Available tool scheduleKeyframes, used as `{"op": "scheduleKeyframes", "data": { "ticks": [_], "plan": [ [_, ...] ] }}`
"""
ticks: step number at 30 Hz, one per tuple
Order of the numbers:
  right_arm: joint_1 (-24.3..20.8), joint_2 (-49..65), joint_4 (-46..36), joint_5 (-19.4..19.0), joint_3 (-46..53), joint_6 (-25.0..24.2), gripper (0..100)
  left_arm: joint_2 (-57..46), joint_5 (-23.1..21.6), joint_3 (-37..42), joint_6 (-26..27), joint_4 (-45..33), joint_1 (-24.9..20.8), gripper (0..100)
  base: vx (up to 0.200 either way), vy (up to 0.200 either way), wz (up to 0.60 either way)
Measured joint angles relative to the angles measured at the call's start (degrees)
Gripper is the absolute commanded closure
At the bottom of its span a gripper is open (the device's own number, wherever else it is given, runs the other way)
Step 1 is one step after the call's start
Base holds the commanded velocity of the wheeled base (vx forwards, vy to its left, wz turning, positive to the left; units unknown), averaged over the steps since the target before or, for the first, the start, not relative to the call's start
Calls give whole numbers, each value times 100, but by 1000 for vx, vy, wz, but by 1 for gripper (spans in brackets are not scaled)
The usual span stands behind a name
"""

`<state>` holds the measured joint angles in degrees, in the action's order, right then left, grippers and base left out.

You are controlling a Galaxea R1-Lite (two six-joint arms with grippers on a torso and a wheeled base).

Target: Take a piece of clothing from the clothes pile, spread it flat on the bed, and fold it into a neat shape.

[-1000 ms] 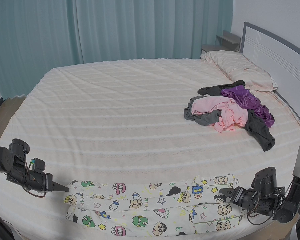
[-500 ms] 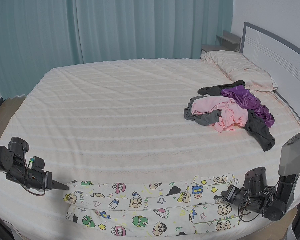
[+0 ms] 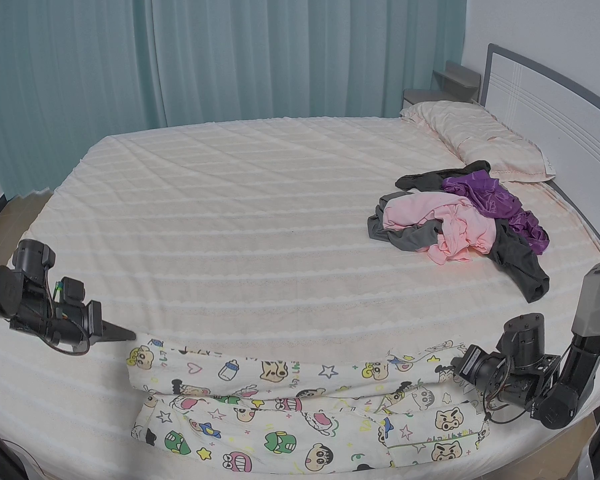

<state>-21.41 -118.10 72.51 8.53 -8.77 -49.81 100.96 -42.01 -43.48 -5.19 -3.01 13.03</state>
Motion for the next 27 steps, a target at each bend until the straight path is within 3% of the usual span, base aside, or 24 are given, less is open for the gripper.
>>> {"op": "scheduleKeyframes", "data": {
  "ticks": [9, 17, 27],
  "plan": [
    [173, 200, -15, -51, -432, 6, 100, 155, 52, -869, -1330, 391, -276, 100, 0, 0, 0],
    [112, 289, -9, -73, -291, 6, 100, 469, 635, -458, -1418, 1242, -322, 100, 0, 0, 0],
    [-105, 368, 76, -79, 295, 11, 100, 590, 708, 663, -1306, 2354, -300, 100, 0, 0, 0]
  ]
}}
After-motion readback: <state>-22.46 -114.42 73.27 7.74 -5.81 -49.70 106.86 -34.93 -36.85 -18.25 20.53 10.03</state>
